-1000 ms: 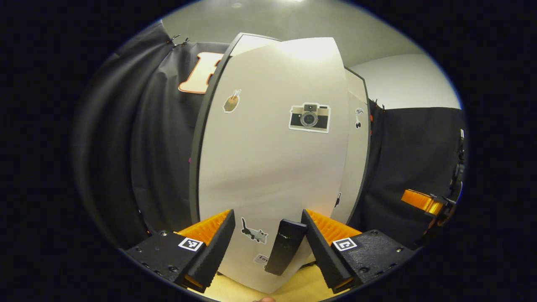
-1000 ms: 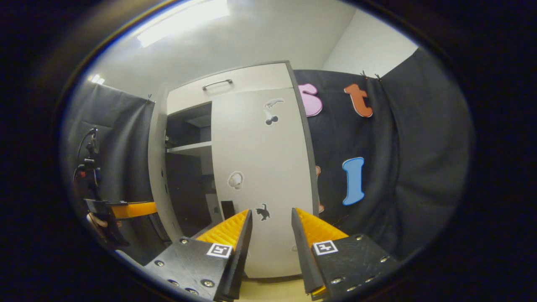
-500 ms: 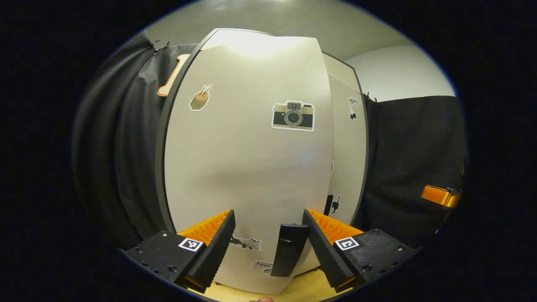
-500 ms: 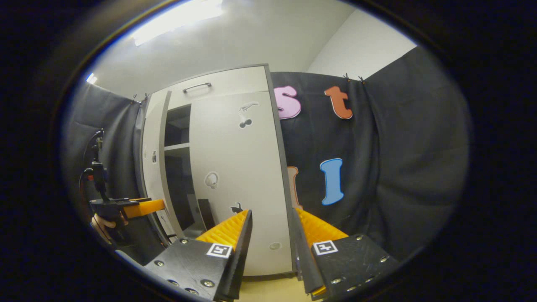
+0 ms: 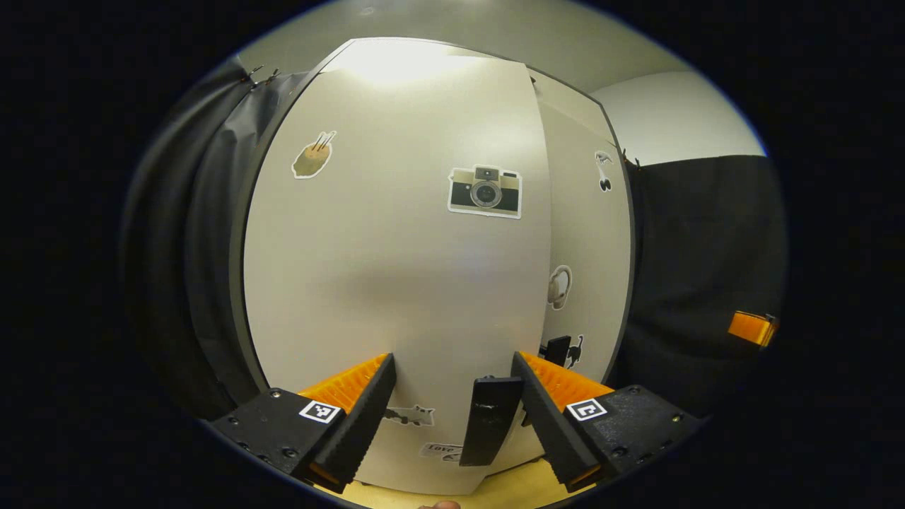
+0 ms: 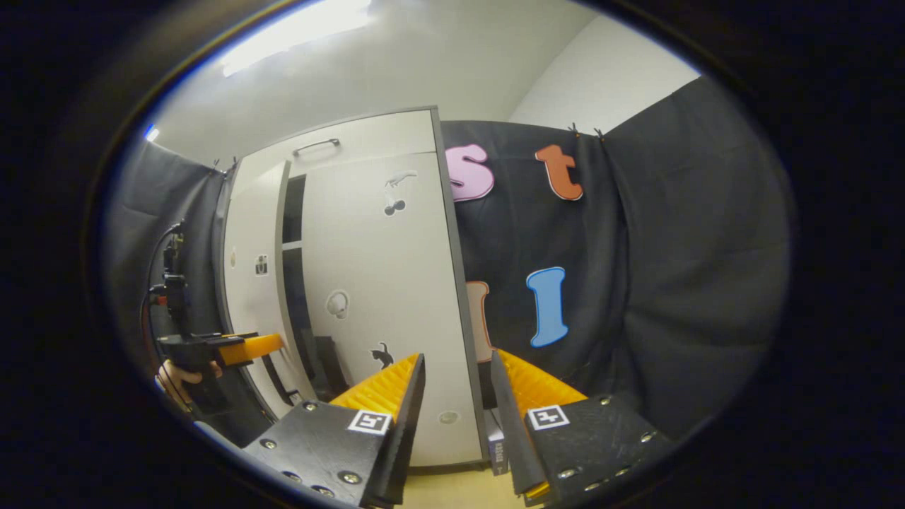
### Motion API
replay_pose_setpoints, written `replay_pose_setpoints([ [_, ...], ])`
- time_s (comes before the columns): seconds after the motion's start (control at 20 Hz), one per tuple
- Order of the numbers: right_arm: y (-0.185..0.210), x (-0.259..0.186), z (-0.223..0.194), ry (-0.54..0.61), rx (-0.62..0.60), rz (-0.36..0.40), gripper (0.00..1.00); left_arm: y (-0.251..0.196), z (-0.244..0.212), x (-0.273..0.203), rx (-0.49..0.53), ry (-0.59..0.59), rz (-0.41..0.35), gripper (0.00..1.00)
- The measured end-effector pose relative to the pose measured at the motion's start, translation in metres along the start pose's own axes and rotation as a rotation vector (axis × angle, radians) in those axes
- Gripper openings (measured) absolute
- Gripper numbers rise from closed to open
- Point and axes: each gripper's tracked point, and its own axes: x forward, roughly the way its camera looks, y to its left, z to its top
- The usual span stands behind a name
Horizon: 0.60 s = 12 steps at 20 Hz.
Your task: Grab one shoe with the right hand and put it into the shoe cabinet, grab the other shoe with the left hand and put it into the shoe cabinet; then close the right door with the right hand and the left door with the left hand.
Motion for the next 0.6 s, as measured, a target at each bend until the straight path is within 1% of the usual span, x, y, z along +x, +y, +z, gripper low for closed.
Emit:
replay_pose_setpoints([
  [0.05,-0.001,0.001,0.000,0.000,0.002,0.002,0.56,0.001,0.000,0.002,0.005,0.000,0.006,1.00],
  [0.1,-0.002,0.002,0.000,0.001,0.003,0.003,0.49,0.001,0.000,0.003,0.010,-0.001,0.011,1.00],
  [0.2,-0.003,0.006,-0.001,0.005,0.004,0.008,0.49,0.000,-0.001,0.006,0.019,0.000,0.020,1.00],
  [0.25,-0.004,0.007,-0.002,0.007,0.005,0.011,0.56,0.000,-0.002,0.009,0.023,0.000,0.024,1.00],
  [0.3,-0.004,0.008,-0.003,0.009,0.007,0.015,0.56,0.000,-0.002,0.011,0.028,0.001,0.027,1.00],
  [0.35,-0.004,0.010,-0.004,0.011,0.008,0.019,0.49,0.000,-0.002,0.012,0.030,0.001,0.031,1.00],
  [0.45,-0.005,0.012,-0.004,0.015,0.009,0.024,0.49,0.001,-0.002,0.015,0.033,0.003,0.032,1.00],
  [0.5,-0.005,0.012,-0.004,0.016,0.010,0.026,0.56,0.000,-0.003,0.016,0.034,0.003,0.031,1.00],
  [0.6,-0.007,0.014,-0.003,0.017,0.010,0.029,0.56,0.001,-0.002,0.019,0.037,0.003,0.035,1.00],
])
